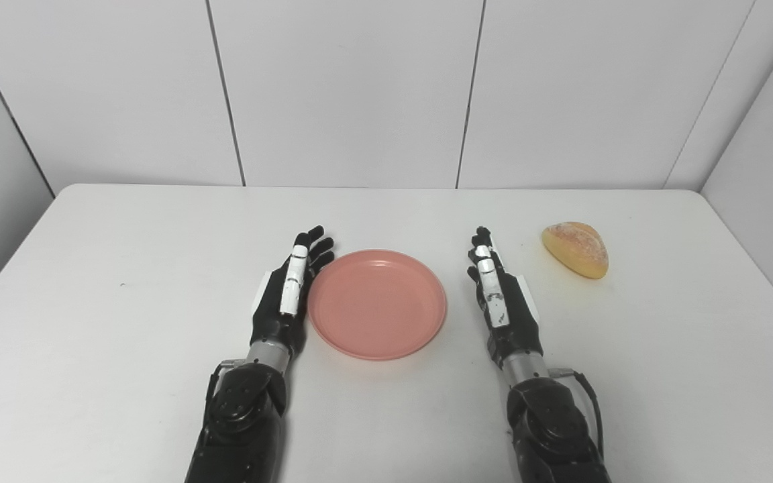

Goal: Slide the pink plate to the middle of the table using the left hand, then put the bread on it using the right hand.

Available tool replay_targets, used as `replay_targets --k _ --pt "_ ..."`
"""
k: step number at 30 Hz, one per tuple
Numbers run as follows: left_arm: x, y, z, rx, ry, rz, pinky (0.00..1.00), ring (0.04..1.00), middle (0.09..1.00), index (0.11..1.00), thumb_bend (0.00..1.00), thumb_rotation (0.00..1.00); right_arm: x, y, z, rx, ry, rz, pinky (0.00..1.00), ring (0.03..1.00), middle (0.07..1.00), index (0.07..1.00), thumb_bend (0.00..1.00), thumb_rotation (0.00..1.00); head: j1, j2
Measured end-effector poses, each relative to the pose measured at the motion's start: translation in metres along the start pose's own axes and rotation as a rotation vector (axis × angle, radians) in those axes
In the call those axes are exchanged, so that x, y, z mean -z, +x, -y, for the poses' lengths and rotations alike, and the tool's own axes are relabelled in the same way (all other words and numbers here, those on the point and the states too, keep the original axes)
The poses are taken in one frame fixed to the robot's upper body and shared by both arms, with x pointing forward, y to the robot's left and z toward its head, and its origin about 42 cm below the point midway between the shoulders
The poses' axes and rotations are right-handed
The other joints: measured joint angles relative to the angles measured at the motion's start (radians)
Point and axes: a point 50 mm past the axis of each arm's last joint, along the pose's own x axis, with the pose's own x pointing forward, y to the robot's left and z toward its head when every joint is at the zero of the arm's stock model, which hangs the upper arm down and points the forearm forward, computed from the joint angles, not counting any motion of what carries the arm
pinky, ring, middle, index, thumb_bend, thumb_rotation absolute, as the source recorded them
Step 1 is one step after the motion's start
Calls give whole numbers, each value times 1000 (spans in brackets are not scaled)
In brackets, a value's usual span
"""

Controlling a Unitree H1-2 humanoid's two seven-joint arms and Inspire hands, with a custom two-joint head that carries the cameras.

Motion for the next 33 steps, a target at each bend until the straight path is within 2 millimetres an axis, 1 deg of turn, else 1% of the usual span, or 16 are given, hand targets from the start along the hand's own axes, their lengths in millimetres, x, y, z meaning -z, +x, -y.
replay_targets --k 1,5,8,12,15,17,19,22,24,26,28,29,31,33 --pt "0 0 0 4 3 1 937 913 896 890 532 1000 0 0 -1 3 1 1 1000 1000 999 1000 687 981 -17 2" --pt "2 -2 1 20 8 9 955 919 901 897 537 1000 0 1 -7 6 -10 1 1000 994 991 986 703 957 -35 3" --pt "3 -3 1 21 7 13 974 930 909 901 529 1000 -1 2 -11 7 0 2 1000 989 988 985 693 950 -37 3" --pt "4 -3 0 20 3 21 960 927 908 901 508 1000 0 3 -13 6 -8 0 1000 992 992 996 696 960 -31 3" --pt "4 -3 0 18 5 24 955 932 916 914 481 1000 -1 3 -12 5 -19 8 1000 992 989 998 676 947 -25 3" --pt "5 -3 -2 15 7 31 950 931 917 916 478 1000 -1 3 -11 5 -28 12 1000 993 989 1000 664 938 -26 3" --pt "6 -2 -3 14 10 39 940 928 915 915 501 1000 -2 4 -9 5 -40 24 1000 990 987 1000 644 949 -25 3" --pt "7 -2 -7 14 27 43 935 926 914 914 518 1000 -7 6 -6 5 -69 78 1000 983 982 1000 650 945 -23 2" --pt "7 -1 -10 13 35 45 924 922 912 910 512 1000 -11 9 -2 15 -85 109 1000 990 990 997 670 944 -23 0" --pt "7 1 -11 12 39 47 927 924 912 910 503 1000 -16 13 2 19 -115 139 993 987 998 999 659 956 -23 0" --pt "6 2 -12 10 41 50 925 921 909 907 504 1000 -21 17 7 19 -135 159 956 964 1000 1000 651 938 -21 -2" --pt "6 2 -12 10 41 50 925 921 909 907 504 1000 -23 19 10 20 -144 166 955 963 1000 1000 651 937 -21 -2" --pt "6 2 -12 9 41 52 919 918 907 904 492 1000 -27 21 15 28 -182 178 910 960 991 992 643 938 -18 -2" --pt "7 2 -12 8 43 52 914 915 904 901 489 1000 -29 22 21 47 -247 195 951 965 974 972 664 952 -20 0"
